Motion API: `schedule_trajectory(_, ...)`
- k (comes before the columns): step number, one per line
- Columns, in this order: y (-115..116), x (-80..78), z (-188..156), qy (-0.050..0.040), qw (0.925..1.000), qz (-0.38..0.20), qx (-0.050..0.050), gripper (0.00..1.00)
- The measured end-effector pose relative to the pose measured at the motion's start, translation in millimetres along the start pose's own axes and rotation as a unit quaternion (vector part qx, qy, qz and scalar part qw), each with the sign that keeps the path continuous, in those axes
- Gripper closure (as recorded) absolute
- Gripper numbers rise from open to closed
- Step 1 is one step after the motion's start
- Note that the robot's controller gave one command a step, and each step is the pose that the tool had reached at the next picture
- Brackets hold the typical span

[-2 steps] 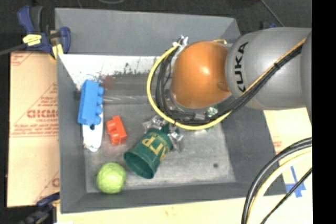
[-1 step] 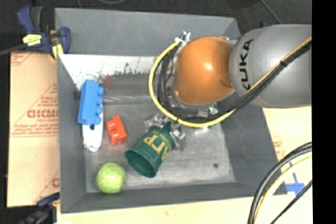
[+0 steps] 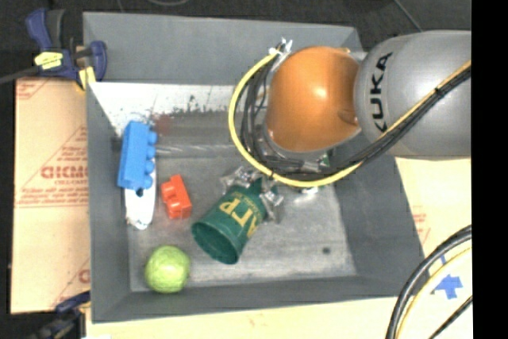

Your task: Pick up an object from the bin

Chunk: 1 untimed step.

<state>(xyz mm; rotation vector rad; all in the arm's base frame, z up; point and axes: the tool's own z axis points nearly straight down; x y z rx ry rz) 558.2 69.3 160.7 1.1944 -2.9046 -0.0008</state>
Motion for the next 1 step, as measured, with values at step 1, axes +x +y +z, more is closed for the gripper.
schedule_trajectory(1, -0.9, -0.8, -16.2, -0.0026, 1.0, 0.001, 0.002, 1.0)
